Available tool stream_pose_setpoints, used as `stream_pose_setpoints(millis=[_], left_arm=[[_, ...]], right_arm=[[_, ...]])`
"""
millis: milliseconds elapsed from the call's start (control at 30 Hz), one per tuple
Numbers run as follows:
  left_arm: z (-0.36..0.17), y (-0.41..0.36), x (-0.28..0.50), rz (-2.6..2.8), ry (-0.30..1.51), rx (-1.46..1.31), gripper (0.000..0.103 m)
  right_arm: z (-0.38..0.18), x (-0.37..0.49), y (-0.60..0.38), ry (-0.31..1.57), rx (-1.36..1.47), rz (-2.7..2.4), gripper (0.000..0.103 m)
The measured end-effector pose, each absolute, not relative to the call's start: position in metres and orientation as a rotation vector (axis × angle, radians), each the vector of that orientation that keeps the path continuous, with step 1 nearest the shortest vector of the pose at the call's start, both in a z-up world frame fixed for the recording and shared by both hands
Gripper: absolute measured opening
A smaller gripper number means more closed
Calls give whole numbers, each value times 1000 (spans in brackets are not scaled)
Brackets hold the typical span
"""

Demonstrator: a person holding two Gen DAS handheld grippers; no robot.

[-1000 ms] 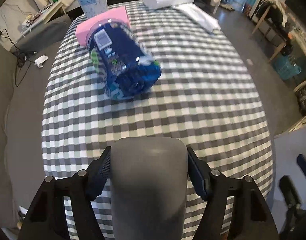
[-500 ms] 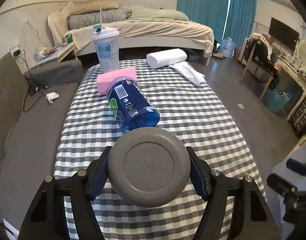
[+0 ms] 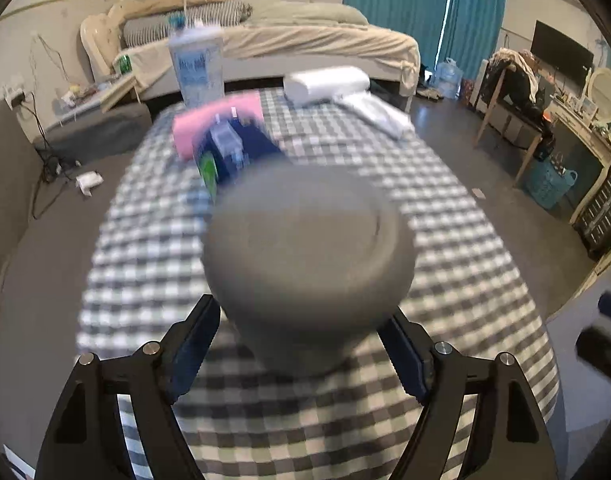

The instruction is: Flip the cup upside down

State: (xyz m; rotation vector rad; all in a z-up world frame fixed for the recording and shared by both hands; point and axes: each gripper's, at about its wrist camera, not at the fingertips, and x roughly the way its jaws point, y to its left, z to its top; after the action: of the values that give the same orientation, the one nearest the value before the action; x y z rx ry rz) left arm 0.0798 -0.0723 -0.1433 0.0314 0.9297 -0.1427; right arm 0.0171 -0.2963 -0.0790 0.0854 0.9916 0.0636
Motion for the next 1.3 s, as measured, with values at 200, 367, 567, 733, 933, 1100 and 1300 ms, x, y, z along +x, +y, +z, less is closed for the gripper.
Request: stream_pose_setpoints(millis=[200, 367, 567, 733, 933, 1100, 1300], left_arm=[[-157, -76, 79, -158, 934, 28, 72], [-158, -87, 83, -173, 911, 55, 72], [-165, -86, 80, -204, 945, 68, 80], [-158, -78, 60, -186, 941, 94, 80], [-129, -54, 22, -163, 903, 45, 80], [-82, -27, -11, -93, 725, 21, 83], [-35, -3, -58, -32, 450, 45, 103]], right_arm=[[-91, 22, -292, 1018, 73, 70, 87], [-94, 24, -293, 1027, 76, 65, 87], [-91, 23, -293, 1017, 76, 73, 87], [-83, 17, -292, 992, 80, 94, 87], [-63, -3, -286, 946, 83, 122, 87], [-40, -28, -267, 824, 77, 167, 87], [-26, -59, -242, 634, 37, 178, 96]])
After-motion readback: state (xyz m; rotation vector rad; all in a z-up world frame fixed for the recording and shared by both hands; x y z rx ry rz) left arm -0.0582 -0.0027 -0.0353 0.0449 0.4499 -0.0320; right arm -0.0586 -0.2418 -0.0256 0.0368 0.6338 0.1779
